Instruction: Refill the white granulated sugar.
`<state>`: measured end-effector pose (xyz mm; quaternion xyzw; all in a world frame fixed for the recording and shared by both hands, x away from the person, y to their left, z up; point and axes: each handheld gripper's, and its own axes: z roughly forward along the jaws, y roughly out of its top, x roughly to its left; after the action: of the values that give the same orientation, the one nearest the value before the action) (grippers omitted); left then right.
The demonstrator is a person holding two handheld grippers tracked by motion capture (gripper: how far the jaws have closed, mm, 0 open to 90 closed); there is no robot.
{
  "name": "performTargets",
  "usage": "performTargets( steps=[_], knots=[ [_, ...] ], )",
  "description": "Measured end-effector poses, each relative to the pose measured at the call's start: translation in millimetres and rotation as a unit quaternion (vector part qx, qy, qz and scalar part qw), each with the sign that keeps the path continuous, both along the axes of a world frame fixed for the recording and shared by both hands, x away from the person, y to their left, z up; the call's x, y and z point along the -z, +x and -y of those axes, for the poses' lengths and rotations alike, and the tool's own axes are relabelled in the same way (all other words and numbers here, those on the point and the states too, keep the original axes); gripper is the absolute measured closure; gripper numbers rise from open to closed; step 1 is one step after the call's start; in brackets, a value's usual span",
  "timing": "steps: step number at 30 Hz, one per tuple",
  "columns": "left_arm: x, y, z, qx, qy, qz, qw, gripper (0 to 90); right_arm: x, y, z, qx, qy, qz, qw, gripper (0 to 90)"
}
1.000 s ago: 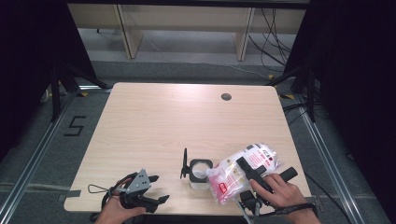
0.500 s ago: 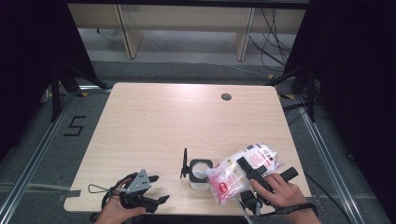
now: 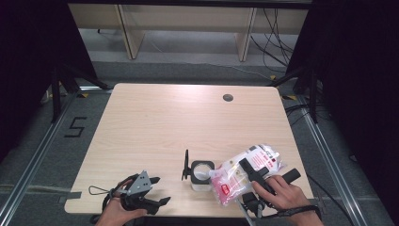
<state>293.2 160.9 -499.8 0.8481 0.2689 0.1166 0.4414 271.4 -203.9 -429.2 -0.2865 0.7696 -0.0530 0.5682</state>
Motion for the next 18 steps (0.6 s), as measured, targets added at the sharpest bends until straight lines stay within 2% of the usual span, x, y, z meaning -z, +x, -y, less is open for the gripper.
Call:
performTargets(
  steps=[3, 4, 13, 15, 16, 17, 18],
  knots=[
    [0.1, -0.1, 0.2, 0.0, -0.001, -0.001, 1.0, 22.8, 0.0, -1.1, 0.1, 0.005, 0.004, 0.0, 1.0, 54.5],
    [-0.6, 0.3, -0.4, 0.004, 0.005, 0.002, 1.0, 22.8, 0.0, -1.3, 0.0, 0.005, 0.003, 0.001, 1.0, 54.5],
    [0.8, 0.0, 0.6, -0.001, -0.006, -0.003, 1.0, 22.8, -0.8, -1.7, -0.2, 0.005, 0.0, 0.002, 1.0, 54.6],
    [0.7, 0.4, 0.2, 0.001, -0.002, 0.0, 1.0, 22.8, -0.7, -1.2, -1.0, 0.003, -0.006, 0.004, 1.0, 54.6],
    [0.9, 0.0, 0.5, -0.001, -0.003, -0.003, 1.0, 22.8, -2.3, 0.5, -1.8, -0.009, -0.021, 0.008, 0.9997, 54.7],
    [0.7, 0.3, 0.3, 0.0, -0.002, -0.001, 1.0, 22.8, -0.4, -1.1, -1.1, 0.003, -0.005, 0.003, 1.0, 54.7],
    [0.8, 0.0, 0.5, -0.002, -0.004, -0.003, 1.0, 22.8, -0.5, -1.2, -1.1, 0.002, -0.004, 0.003, 1.0, 54.7]
  ],
)
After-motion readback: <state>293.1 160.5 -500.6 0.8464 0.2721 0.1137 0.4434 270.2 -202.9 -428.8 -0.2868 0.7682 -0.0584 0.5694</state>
